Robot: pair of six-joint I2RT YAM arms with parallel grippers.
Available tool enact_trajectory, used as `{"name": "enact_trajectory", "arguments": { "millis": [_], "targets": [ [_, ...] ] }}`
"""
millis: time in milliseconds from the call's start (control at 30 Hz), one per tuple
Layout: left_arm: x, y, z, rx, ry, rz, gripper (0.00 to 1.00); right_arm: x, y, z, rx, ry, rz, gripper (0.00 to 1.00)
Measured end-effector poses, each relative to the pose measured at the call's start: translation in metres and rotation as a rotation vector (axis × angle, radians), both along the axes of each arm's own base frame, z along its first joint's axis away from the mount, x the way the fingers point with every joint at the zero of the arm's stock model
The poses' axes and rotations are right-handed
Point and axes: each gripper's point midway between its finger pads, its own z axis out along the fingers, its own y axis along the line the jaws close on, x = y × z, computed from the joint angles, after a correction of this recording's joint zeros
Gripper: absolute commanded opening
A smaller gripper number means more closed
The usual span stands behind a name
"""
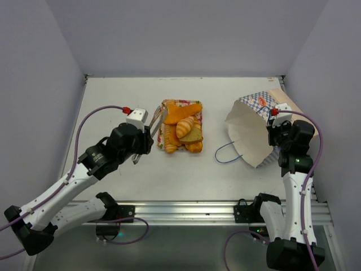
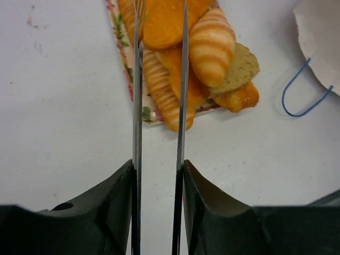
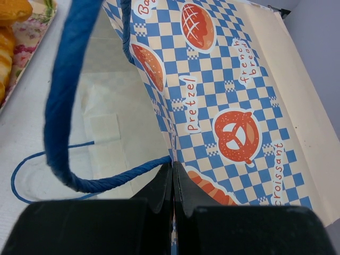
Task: Take the fake bread out of the paper bag
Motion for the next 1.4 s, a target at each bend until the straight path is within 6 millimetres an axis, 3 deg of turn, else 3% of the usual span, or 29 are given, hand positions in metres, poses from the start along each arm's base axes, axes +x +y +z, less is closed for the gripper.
{"name": "enact_trajectory", "arguments": {
  "millis": [167, 333, 433, 700, 800, 1033, 1267, 1400],
  "targets": [
    [0.035, 0.042, -0.014, 0.058, -0.001, 0.173, 0.40, -0.001, 0.002, 0.001, 0.003, -0.004, 0.009, 0.00],
    [0.063, 0.093, -0.056, 0.071, 0.069, 0.355, 0.39, -0.002, 0.009, 0.005, 0.016, -0.019, 0.045, 0.00],
    [0.067, 0.110, -0.081, 0.063, 0.123, 0.404, 0.39, -0.003, 0.014, 0.006, 0.025, -0.024, 0.068, 0.00],
    [0.080, 0.110, -0.122, 0.051, 0.200, 0.402, 0.43, -0.006, 0.023, 0.009, 0.043, -0.035, 0.110, 0.00],
    [0.086, 0.109, -0.146, 0.067, 0.257, 0.403, 0.45, -0.007, 0.025, 0.010, 0.047, -0.037, 0.123, 0.00],
    [0.078, 0.116, -0.196, 0.109, 0.391, 0.416, 0.54, -0.009, 0.028, 0.011, 0.053, -0.041, 0.137, 0.00],
    [0.079, 0.115, -0.204, 0.103, 0.404, 0.417, 0.76, -0.010, 0.030, 0.011, 0.057, -0.040, 0.146, 0.00],
    [0.081, 0.113, -0.200, 0.090, 0.393, 0.410, 0.81, -0.009, 0.031, 0.008, 0.061, -0.028, 0.151, 0.00]
  ]
}}
